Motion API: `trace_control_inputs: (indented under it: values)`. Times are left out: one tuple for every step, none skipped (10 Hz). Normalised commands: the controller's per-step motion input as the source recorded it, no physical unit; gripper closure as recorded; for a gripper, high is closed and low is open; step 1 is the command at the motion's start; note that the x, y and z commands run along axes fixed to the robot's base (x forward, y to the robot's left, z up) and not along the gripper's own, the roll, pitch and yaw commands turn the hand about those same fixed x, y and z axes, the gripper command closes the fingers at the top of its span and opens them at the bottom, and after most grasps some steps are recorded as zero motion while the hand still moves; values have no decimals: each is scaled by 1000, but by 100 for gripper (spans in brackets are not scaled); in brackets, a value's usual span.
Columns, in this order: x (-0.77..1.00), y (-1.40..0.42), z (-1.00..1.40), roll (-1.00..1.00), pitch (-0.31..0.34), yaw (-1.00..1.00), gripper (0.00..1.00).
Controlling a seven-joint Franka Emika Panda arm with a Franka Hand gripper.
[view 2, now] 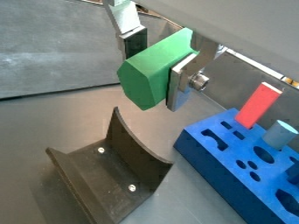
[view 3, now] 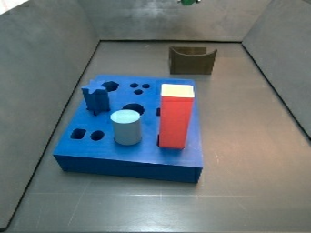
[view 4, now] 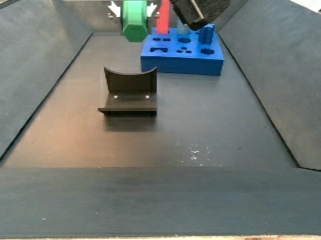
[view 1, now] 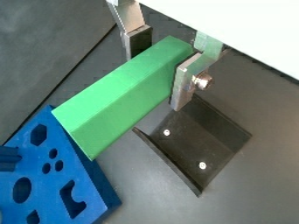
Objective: Pick up the hexagon object. Move up. Place the hexagon object on the fixture. Regrasp the hexagon object. Move to above the board. Insert the hexagon object.
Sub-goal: Place the hexagon object on the fixture.
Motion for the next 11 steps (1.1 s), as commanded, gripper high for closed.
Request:
trace_control_inputs:
  values:
    - [252,34,-9,-163,105,-42,100]
    - [217,34,-12,-161,112,-41,100]
    - [182,33,-13,-162,118,-41,100]
    - [156,73,-1000,-1000,73,-114,100]
    - [150,74,-1000,-1000,73,-116,100]
    - [165,90,-1000,-1000,81,-139,100]
    - [173,93,-1000,-1000,90,-145,100]
    - [191,101,-1000,-1000,96,-158,100]
    - [202,108,-1000,-1000,98,-175,100]
    - [214,116,-1000,-858,85,-176,100]
    - [227,124,-1000,-707,67,-173,100]
